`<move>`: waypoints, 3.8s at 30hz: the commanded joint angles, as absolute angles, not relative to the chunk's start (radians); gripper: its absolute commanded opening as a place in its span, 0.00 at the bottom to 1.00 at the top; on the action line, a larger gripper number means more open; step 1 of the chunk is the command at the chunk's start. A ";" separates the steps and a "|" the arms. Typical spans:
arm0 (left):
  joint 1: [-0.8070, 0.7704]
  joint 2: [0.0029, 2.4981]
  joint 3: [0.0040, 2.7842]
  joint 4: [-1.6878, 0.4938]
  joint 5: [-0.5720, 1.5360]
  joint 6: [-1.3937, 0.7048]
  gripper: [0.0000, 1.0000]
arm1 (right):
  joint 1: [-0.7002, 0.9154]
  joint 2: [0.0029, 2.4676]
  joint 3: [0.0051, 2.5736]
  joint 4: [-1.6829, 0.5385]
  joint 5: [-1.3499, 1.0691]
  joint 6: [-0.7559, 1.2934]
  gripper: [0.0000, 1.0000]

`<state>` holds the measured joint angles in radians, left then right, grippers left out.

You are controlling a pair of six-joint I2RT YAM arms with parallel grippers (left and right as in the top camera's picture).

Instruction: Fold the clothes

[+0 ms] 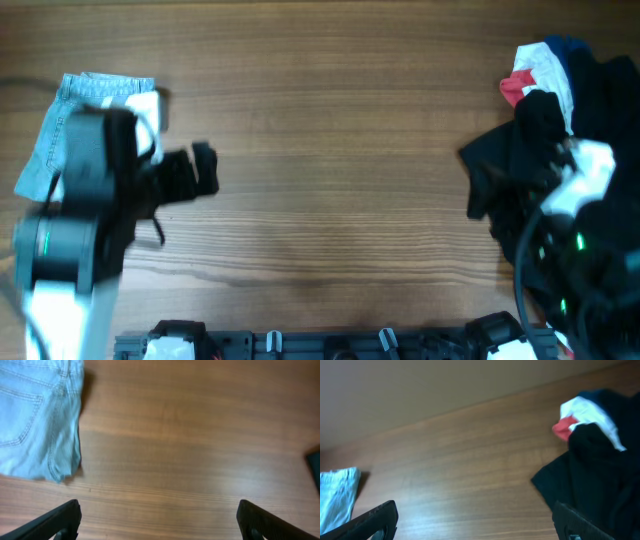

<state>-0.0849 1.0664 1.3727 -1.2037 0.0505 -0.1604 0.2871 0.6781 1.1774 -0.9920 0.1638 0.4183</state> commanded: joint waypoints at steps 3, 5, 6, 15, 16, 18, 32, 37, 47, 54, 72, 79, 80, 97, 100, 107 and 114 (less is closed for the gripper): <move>-0.082 0.756 1.165 -1.076 0.040 -0.172 1.00 | 0.289 0.540 0.993 -0.970 0.213 0.457 1.00; -0.082 0.716 1.156 -1.081 0.041 -0.173 1.00 | 0.289 0.540 0.983 -1.013 0.210 0.481 1.00; -0.082 0.696 1.156 -1.080 0.045 -0.173 1.00 | 0.289 0.541 0.980 -1.032 0.210 0.480 1.00; -0.082 0.686 1.156 -1.082 0.047 -0.172 1.00 | 0.289 0.541 0.980 -1.053 0.210 0.479 1.00; -0.082 0.686 1.156 -1.082 0.048 -0.172 1.00 | 0.289 0.541 0.980 -1.053 0.210 0.480 1.00; -0.082 0.686 1.156 -1.082 0.047 -0.172 1.00 | 0.289 0.541 0.980 -1.053 0.210 0.479 1.00; -0.082 0.686 1.156 -1.082 0.047 -0.172 1.00 | 0.240 0.410 0.862 -0.945 0.131 0.268 1.00; -0.082 0.686 1.156 -1.082 0.047 -0.172 1.00 | 0.173 0.207 0.613 -0.722 0.011 0.160 1.00; -0.082 0.686 1.156 -1.082 0.048 -0.172 1.00 | 0.135 0.003 0.229 -0.221 -0.071 0.092 1.00; -0.082 0.686 1.156 -1.082 0.047 -0.172 1.00 | 0.135 0.003 0.061 -0.056 -0.093 -0.029 1.00; -0.082 0.686 1.156 -1.082 0.047 -0.172 1.00 | 0.064 0.002 0.006 -0.001 -0.064 -0.093 1.00; -0.082 0.686 1.156 -1.082 0.048 -0.172 1.00 | 0.064 0.002 0.006 0.001 -0.065 -0.095 1.00; -0.082 0.686 1.156 -1.082 0.048 -0.172 1.00 | 0.064 0.003 0.006 0.001 -0.065 -0.095 1.00; -0.082 0.686 1.156 -1.082 0.047 -0.172 1.00 | 0.064 0.004 0.006 0.001 -0.065 -0.094 1.00; -0.082 0.686 1.156 -1.082 0.047 -0.172 1.00 | 0.064 0.004 0.006 0.001 -0.065 -0.095 1.00; -0.082 0.604 1.149 -1.176 0.020 -0.161 1.00 | 0.064 0.004 0.006 0.001 -0.065 -0.095 1.00; -0.078 0.343 0.893 -1.139 -0.044 -0.162 1.00 | 0.064 0.004 0.006 0.001 -0.065 -0.095 1.00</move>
<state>-0.0849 0.4480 1.0260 -1.1687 -0.0017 -0.1627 0.0692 0.0128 0.0063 -0.0025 -0.0738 -0.1089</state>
